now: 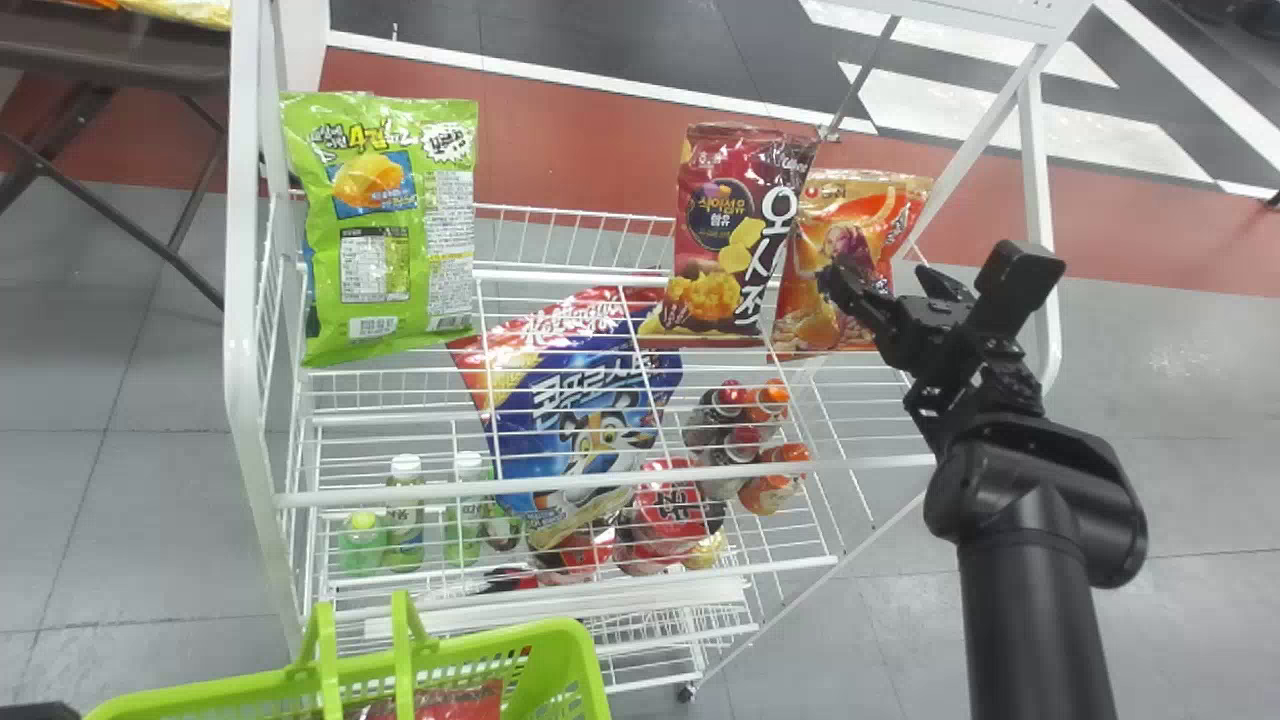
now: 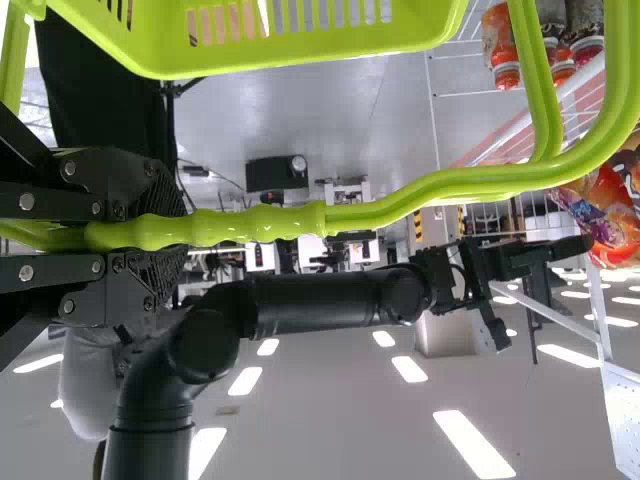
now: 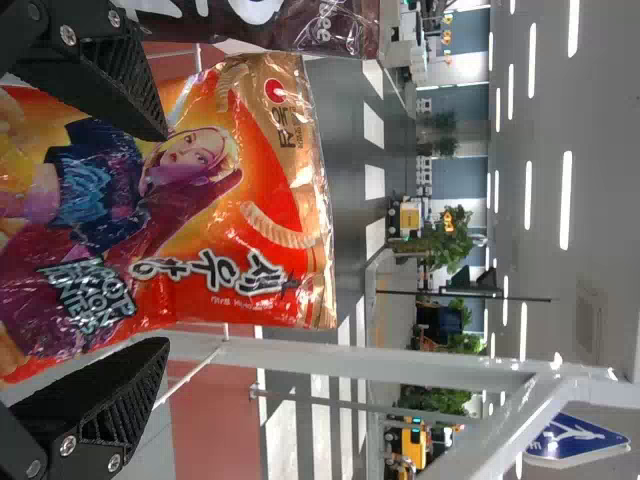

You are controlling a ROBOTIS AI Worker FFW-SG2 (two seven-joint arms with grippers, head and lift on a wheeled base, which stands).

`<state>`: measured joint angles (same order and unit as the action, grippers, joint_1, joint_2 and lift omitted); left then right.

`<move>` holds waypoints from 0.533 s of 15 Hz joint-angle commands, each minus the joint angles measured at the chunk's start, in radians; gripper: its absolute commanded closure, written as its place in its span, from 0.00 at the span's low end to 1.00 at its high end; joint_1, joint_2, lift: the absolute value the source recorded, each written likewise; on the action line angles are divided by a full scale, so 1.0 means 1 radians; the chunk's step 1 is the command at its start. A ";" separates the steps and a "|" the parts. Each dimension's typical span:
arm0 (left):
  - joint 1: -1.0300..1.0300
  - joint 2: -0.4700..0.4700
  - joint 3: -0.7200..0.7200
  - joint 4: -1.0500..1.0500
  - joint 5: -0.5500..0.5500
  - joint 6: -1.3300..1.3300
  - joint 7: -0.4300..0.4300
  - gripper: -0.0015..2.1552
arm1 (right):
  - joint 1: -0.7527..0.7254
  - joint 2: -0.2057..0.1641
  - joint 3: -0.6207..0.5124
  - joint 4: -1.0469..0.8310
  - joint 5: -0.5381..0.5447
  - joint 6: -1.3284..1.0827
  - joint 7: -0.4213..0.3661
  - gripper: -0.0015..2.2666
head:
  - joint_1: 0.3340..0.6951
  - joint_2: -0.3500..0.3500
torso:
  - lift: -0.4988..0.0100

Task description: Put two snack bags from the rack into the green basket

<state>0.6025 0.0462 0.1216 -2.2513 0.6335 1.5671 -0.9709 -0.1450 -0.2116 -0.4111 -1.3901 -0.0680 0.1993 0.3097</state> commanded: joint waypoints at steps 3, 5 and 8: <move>-0.003 0.000 0.021 0.010 0.002 0.004 -0.002 0.68 | -0.080 -0.003 0.025 0.102 0.086 0.012 0.012 0.35 | 1.00 0.00 | 0.97; -0.003 0.000 0.021 0.010 0.002 0.004 -0.002 0.68 | -0.111 -0.008 0.023 0.135 0.105 0.079 0.017 0.79 | 1.00 0.00 | 0.97; 0.005 0.000 0.023 0.009 0.002 0.004 -0.008 0.68 | -0.114 -0.017 0.017 0.151 0.096 0.088 0.020 0.92 | 1.00 0.00 | 0.97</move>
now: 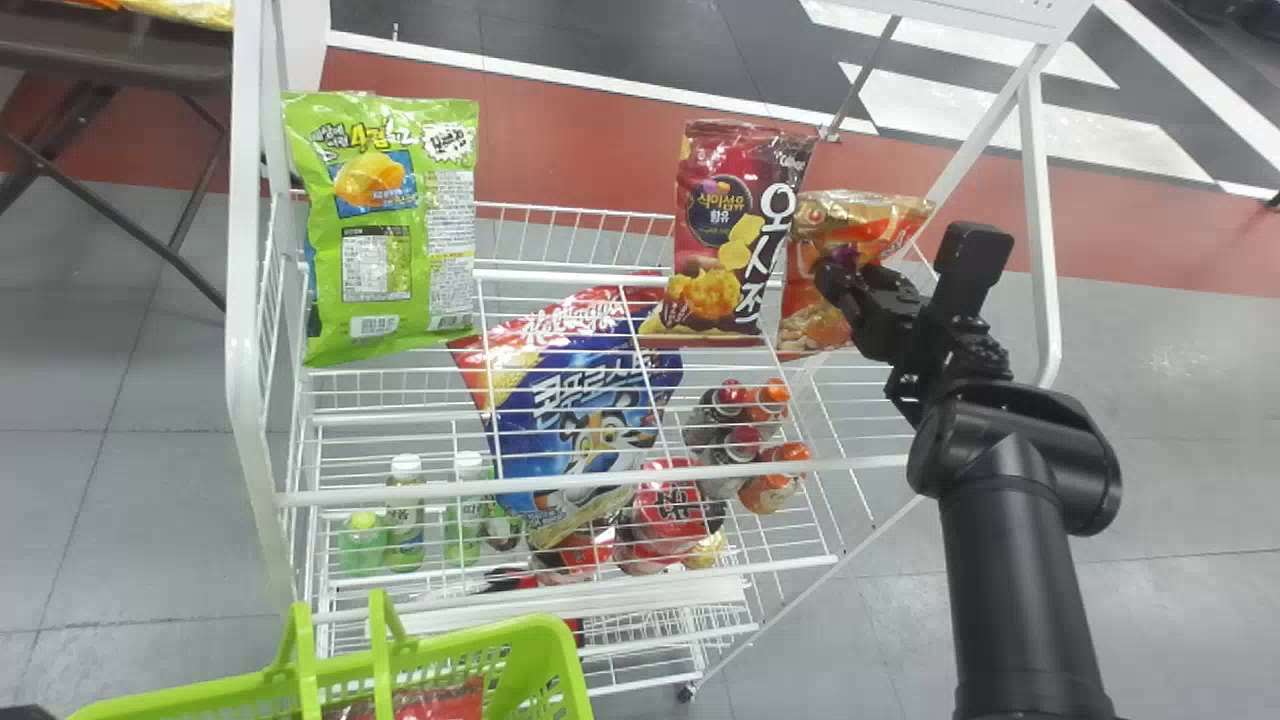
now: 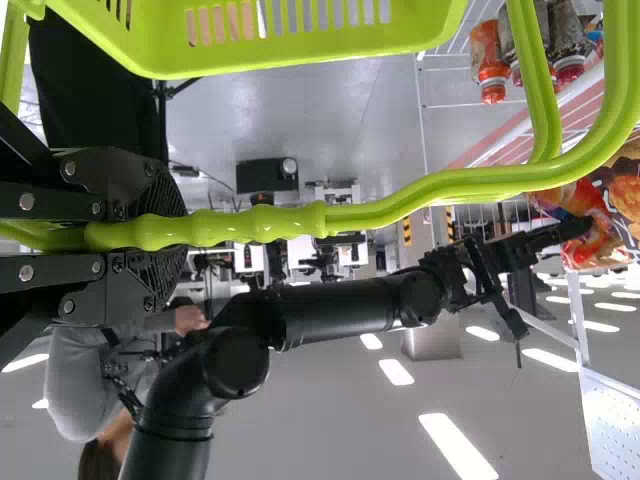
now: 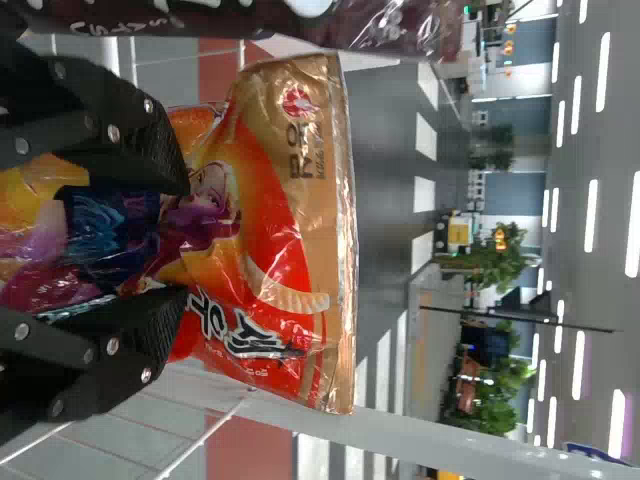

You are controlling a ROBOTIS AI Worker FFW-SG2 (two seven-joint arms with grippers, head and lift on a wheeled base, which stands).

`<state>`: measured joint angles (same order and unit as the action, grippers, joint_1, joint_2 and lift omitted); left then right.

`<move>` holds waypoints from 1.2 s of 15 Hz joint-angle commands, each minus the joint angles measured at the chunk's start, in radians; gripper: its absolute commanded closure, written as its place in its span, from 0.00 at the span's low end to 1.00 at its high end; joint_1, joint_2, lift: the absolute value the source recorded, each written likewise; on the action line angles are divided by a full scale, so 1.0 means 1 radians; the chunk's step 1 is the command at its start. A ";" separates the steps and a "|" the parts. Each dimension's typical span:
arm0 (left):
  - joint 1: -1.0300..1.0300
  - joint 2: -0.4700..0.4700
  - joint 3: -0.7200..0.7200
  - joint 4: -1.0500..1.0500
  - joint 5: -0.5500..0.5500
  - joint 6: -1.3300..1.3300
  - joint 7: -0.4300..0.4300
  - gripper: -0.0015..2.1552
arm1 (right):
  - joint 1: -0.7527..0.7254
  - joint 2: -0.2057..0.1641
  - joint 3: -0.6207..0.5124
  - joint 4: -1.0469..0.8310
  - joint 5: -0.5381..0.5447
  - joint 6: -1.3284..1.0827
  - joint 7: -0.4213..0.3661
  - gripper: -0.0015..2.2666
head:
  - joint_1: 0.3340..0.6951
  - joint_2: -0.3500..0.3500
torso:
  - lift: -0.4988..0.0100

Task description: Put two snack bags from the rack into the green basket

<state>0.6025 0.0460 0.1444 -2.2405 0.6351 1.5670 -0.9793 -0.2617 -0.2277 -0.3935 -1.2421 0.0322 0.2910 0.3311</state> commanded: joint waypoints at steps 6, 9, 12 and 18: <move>0.019 0.000 -0.003 -0.018 0.000 0.004 -0.004 0.68 | 0.179 0.014 -0.054 -0.227 -0.107 0.006 -0.058 0.92 | 1.00 0.00 | 0.97; 0.019 0.000 -0.016 -0.030 -0.002 0.004 -0.002 0.68 | 0.315 0.018 -0.073 -0.419 -0.241 0.034 -0.072 0.92 | 1.00 0.00 | 0.97; 0.019 -0.002 -0.017 -0.028 0.000 0.004 -0.004 0.68 | 0.438 0.031 -0.100 -0.611 -0.319 0.080 -0.072 0.92 | 1.00 0.00 | 0.97; 0.020 -0.002 -0.016 -0.025 0.006 0.004 -0.013 0.68 | 0.731 0.094 -0.165 -1.067 -0.538 0.512 -0.070 0.92 | 1.00 0.00 | 0.97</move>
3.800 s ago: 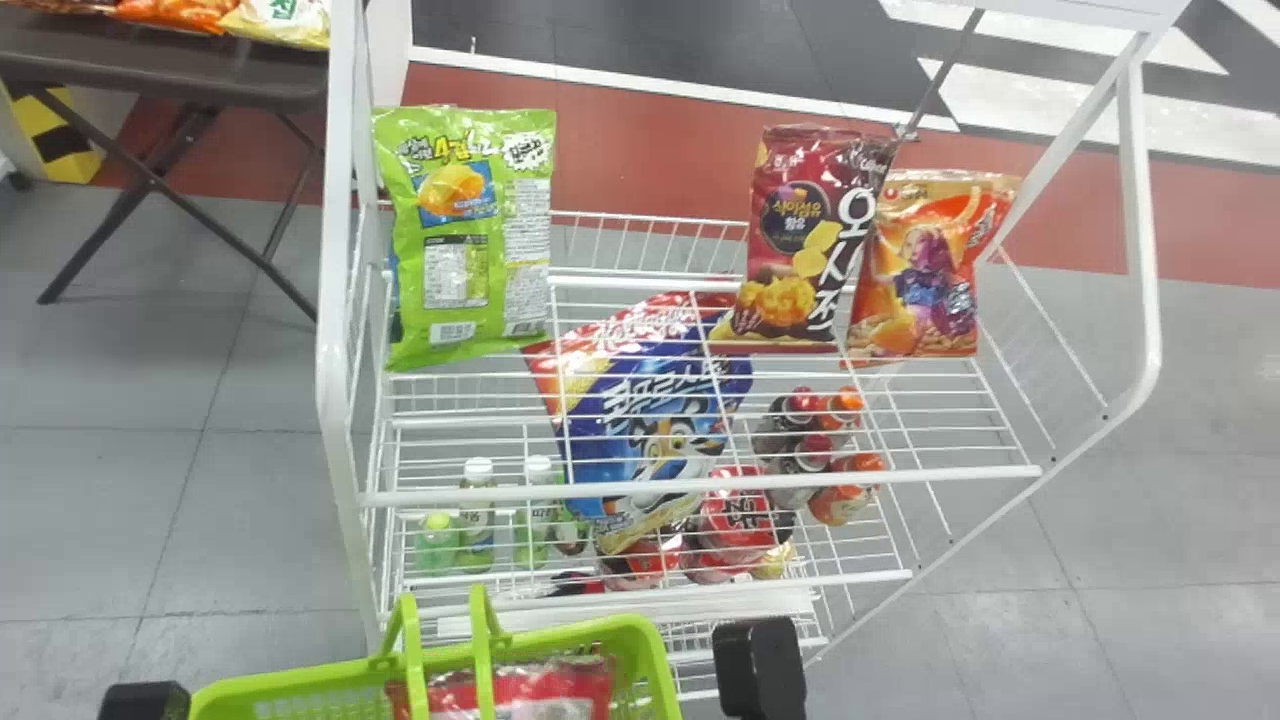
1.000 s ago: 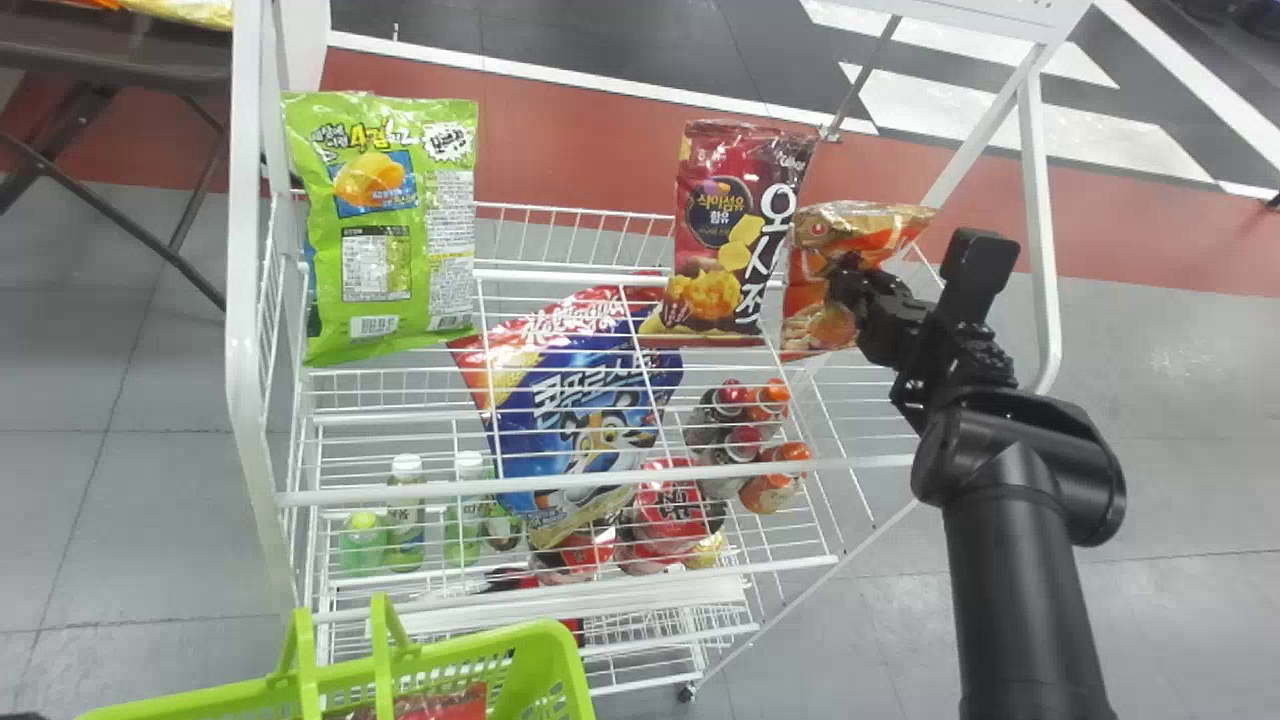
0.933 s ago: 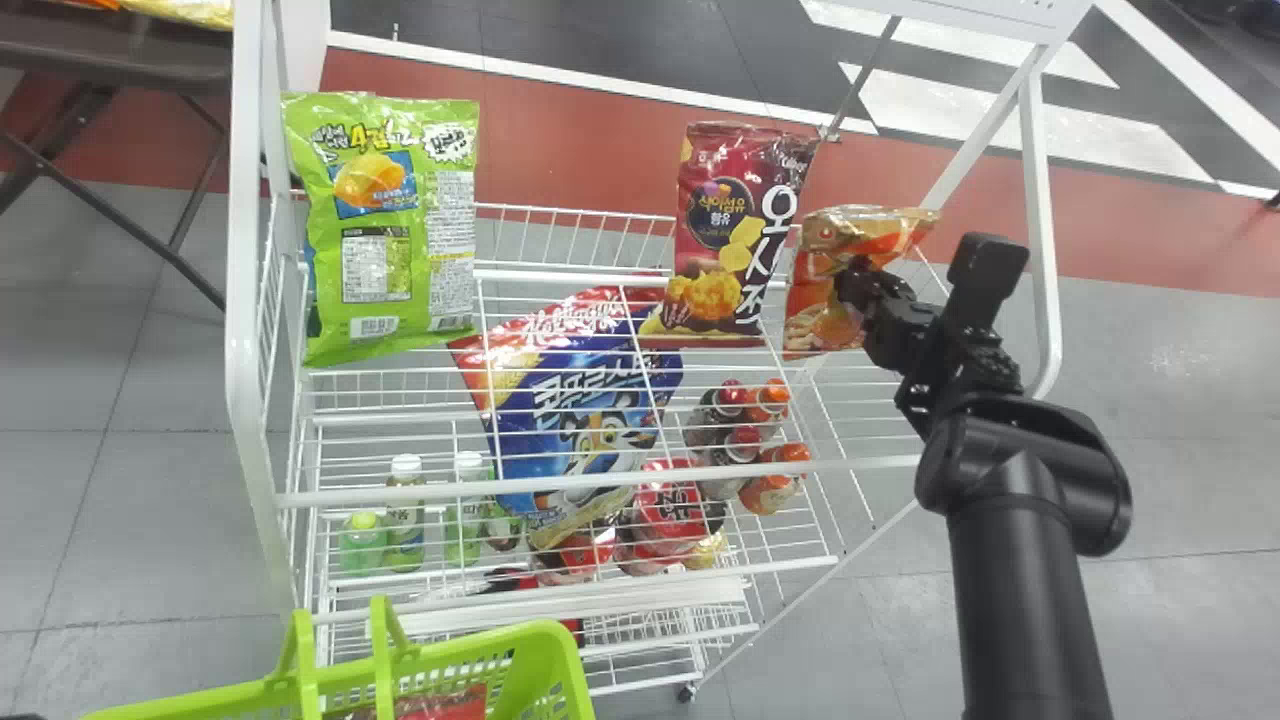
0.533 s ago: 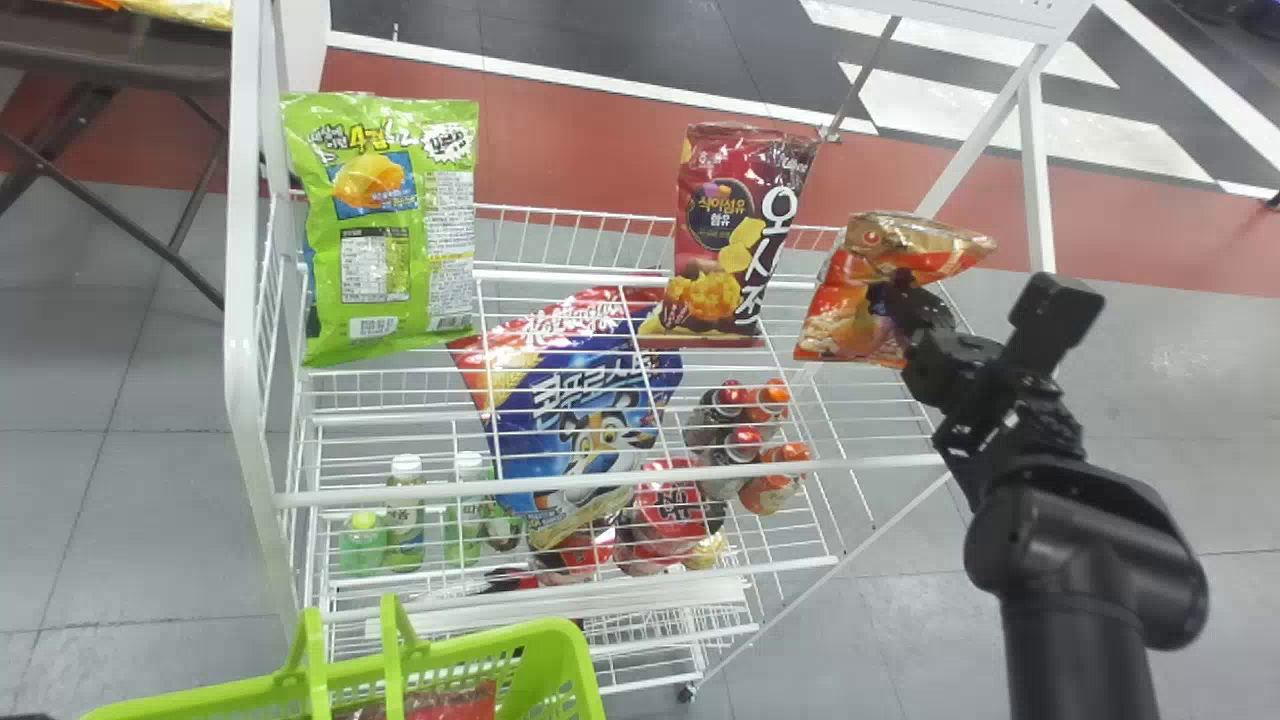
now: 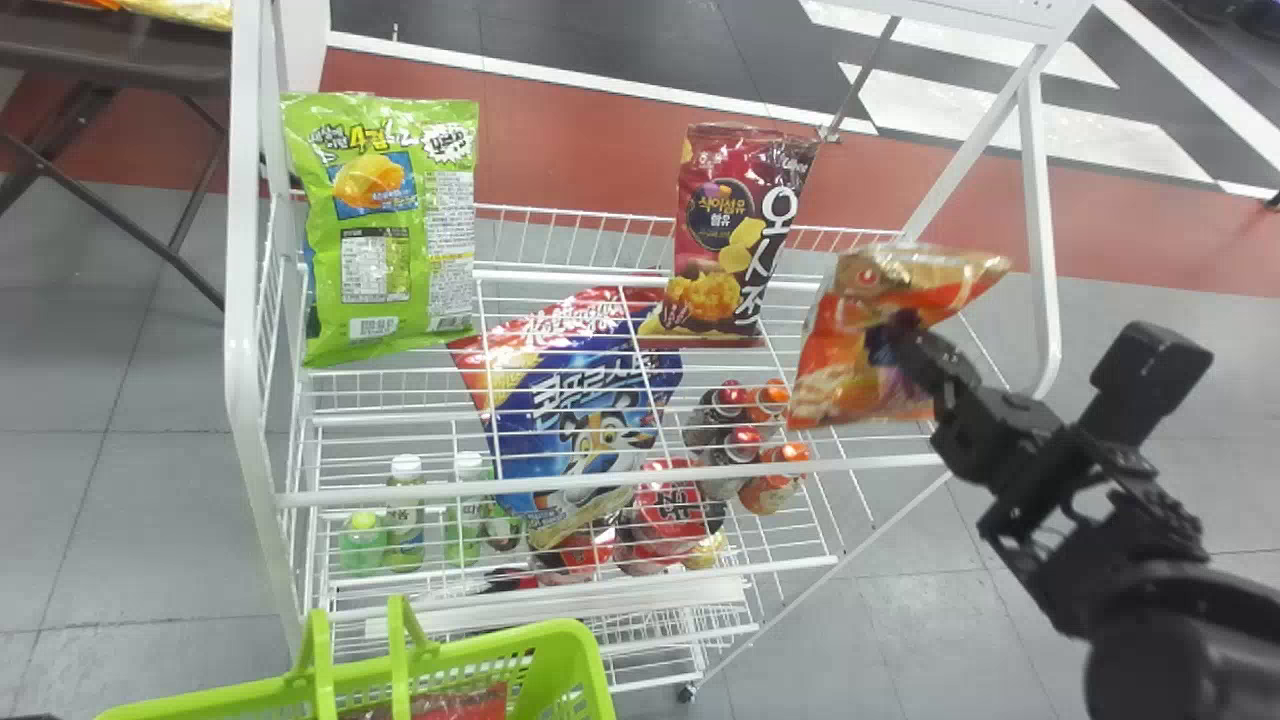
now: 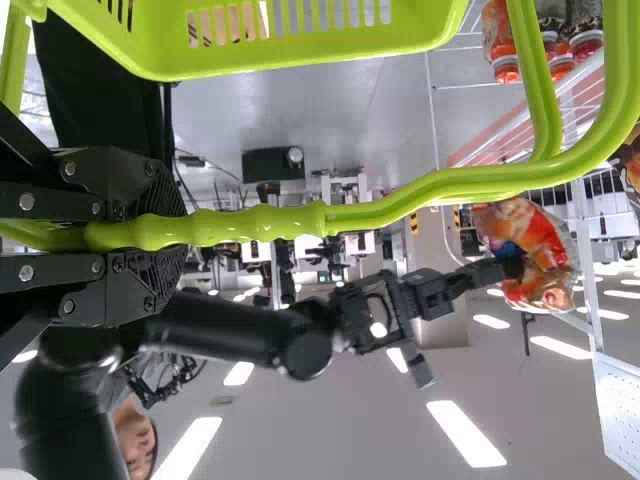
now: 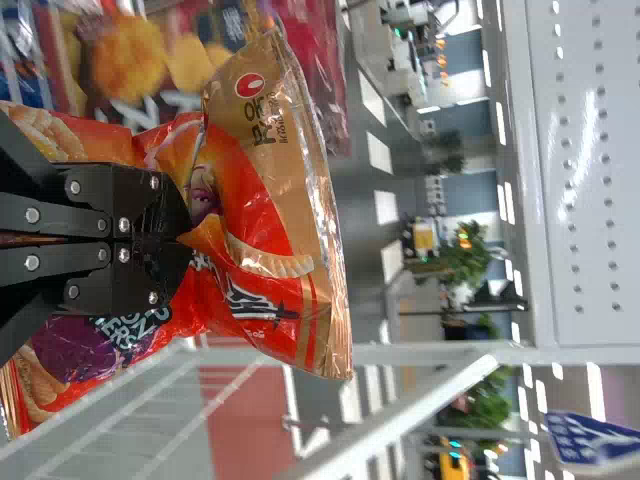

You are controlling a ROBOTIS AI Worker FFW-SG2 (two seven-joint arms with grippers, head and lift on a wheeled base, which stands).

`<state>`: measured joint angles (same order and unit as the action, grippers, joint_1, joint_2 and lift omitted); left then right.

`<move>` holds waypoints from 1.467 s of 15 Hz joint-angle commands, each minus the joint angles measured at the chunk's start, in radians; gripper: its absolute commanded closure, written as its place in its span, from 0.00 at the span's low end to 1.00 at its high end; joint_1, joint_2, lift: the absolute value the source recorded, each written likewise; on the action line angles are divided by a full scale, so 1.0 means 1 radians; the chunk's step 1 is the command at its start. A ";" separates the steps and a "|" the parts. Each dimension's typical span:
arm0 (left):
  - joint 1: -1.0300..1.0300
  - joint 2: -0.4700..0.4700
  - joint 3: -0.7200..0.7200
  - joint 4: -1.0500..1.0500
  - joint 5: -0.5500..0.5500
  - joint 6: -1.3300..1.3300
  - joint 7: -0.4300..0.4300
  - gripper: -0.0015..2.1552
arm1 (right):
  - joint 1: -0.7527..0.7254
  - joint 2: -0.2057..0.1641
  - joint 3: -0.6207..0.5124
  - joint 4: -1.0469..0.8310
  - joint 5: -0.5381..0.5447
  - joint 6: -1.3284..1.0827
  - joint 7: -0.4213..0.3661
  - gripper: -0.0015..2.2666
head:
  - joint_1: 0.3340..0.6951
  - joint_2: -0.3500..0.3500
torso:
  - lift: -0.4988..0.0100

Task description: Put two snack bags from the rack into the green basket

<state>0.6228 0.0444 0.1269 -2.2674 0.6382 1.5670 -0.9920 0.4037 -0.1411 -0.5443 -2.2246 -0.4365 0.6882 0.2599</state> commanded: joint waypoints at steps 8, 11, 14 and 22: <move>0.009 -0.001 0.002 0.000 0.006 0.004 -0.005 0.68 | 0.234 0.055 0.083 -0.256 -0.288 0.676 0.105 0.92 | 1.00 0.00 | 0.97; 0.009 -0.009 -0.004 0.000 0.003 0.004 0.007 0.68 | 0.242 0.055 0.153 -0.256 -0.366 0.836 0.116 0.92 | 1.00 0.00 | 0.97; 0.009 -0.012 -0.004 0.002 0.000 0.004 0.019 0.68 | 0.245 0.055 0.173 -0.268 -0.452 0.884 0.117 0.92 | 1.00 0.00 | 0.97; -0.018 -0.017 -0.006 0.014 -0.002 0.004 0.024 0.68 | 0.195 0.038 0.237 -0.240 -0.357 0.884 -0.033 0.00 | 1.00 0.00 | 0.97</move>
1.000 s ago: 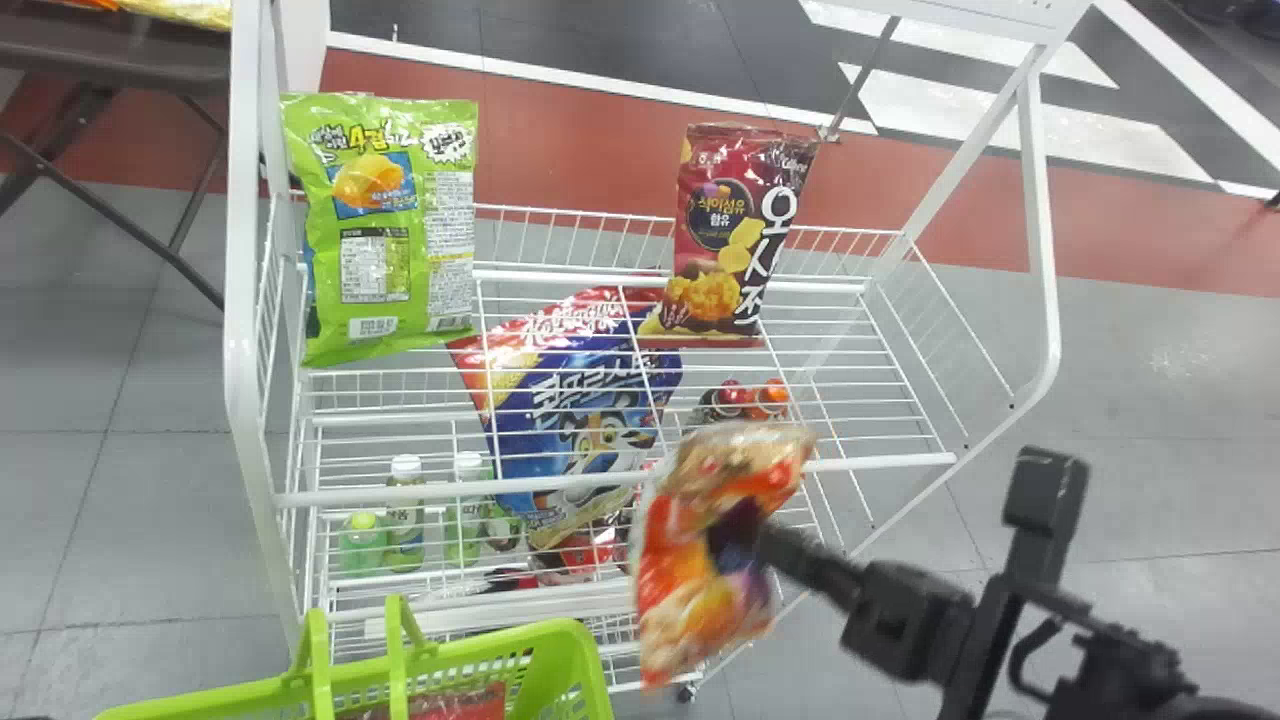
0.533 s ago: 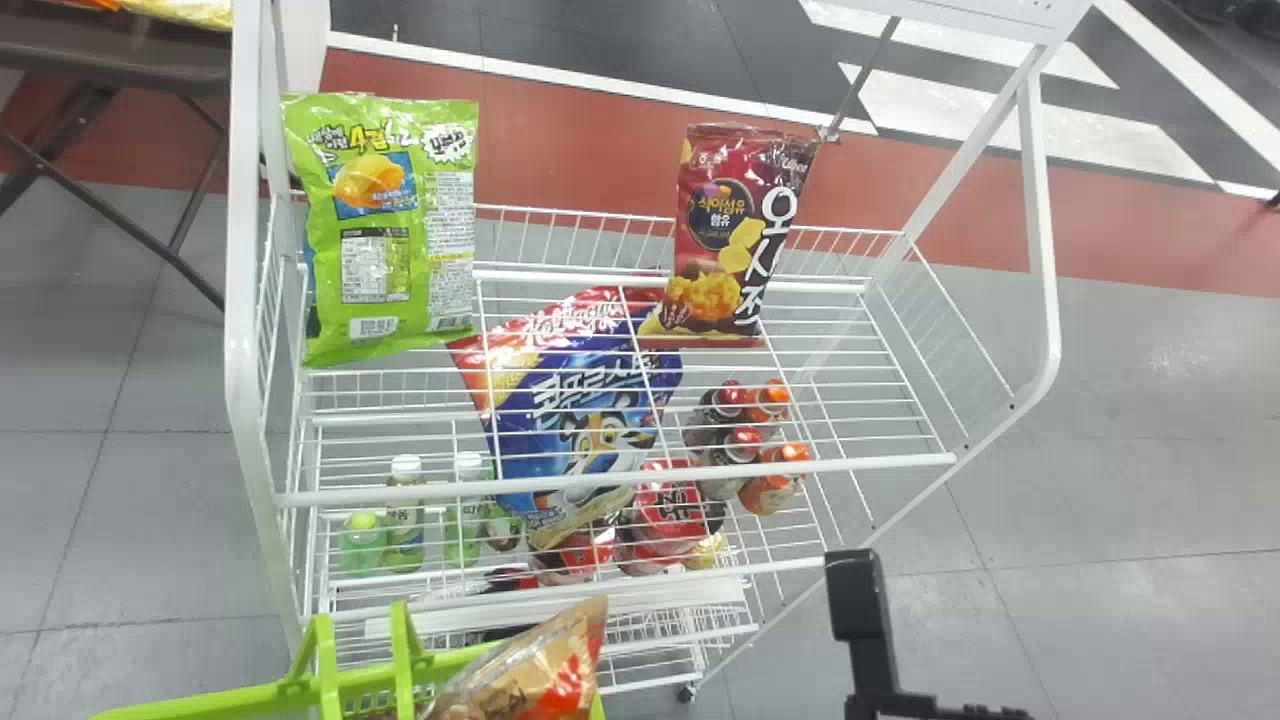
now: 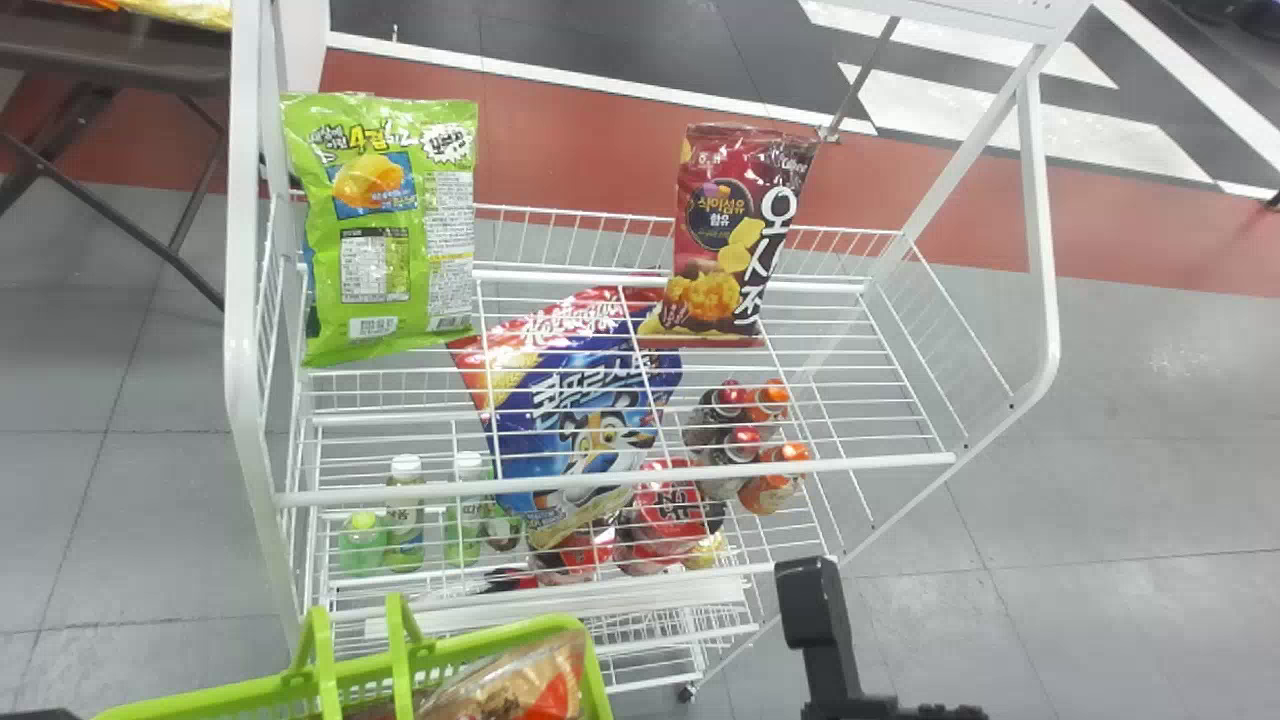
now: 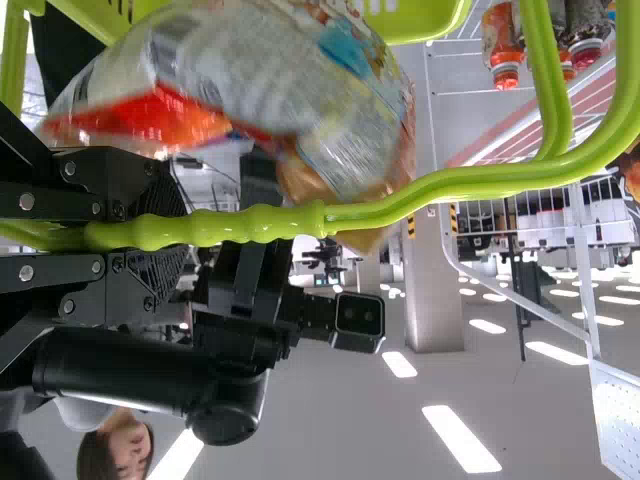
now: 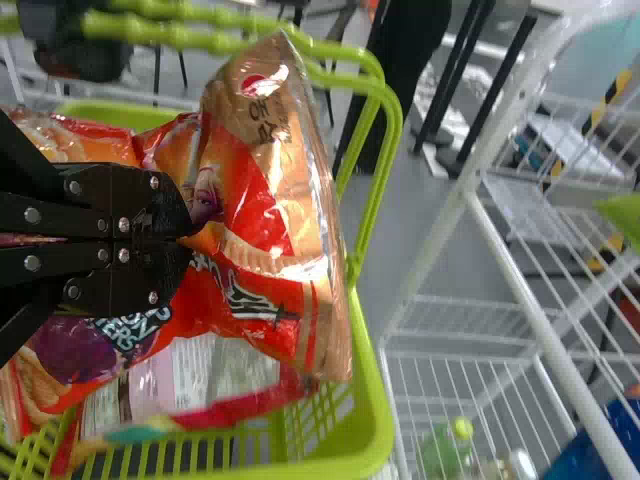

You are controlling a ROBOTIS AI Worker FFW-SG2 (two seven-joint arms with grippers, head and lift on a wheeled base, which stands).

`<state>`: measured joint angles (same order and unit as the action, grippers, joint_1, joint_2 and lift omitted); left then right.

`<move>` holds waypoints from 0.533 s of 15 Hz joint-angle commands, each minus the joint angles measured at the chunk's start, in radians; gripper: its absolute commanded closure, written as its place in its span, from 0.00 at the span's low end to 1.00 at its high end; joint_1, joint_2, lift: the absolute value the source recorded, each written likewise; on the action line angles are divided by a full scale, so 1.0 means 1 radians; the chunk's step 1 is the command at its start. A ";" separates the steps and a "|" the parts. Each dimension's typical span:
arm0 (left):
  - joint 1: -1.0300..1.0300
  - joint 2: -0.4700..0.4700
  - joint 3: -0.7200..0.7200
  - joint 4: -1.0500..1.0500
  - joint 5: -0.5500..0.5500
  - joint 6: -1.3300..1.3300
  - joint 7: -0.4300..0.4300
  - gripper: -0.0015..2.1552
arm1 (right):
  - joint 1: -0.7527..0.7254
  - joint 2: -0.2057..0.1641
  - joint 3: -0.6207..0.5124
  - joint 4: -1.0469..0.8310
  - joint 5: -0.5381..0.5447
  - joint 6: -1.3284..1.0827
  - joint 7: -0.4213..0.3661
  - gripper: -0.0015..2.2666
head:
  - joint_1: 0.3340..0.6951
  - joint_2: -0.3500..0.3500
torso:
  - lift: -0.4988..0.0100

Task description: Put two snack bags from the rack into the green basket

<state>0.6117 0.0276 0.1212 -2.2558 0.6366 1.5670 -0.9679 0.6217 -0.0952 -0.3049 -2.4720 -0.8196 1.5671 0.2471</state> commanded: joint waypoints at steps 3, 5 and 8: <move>-0.018 0.000 -0.002 0.007 0.000 0.004 0.003 0.68 | -0.049 -0.015 -0.022 0.011 0.048 0.005 -0.055 0.02 | 1.00 0.00 | 0.97; -0.024 0.000 -0.009 0.010 -0.001 0.004 0.012 0.68 | -0.054 -0.015 -0.054 0.002 0.017 0.005 -0.054 0.03 | 1.00 0.00 | 0.97; -0.026 -0.001 -0.014 0.012 -0.001 0.004 0.015 0.68 | -0.054 -0.009 -0.115 -0.045 -0.026 0.005 -0.026 0.03 | 1.00 0.00 | 0.97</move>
<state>0.5860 0.0275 0.1085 -2.2445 0.6352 1.5670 -0.9529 0.5673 -0.1086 -0.3917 -2.4915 -0.8336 1.5671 0.2044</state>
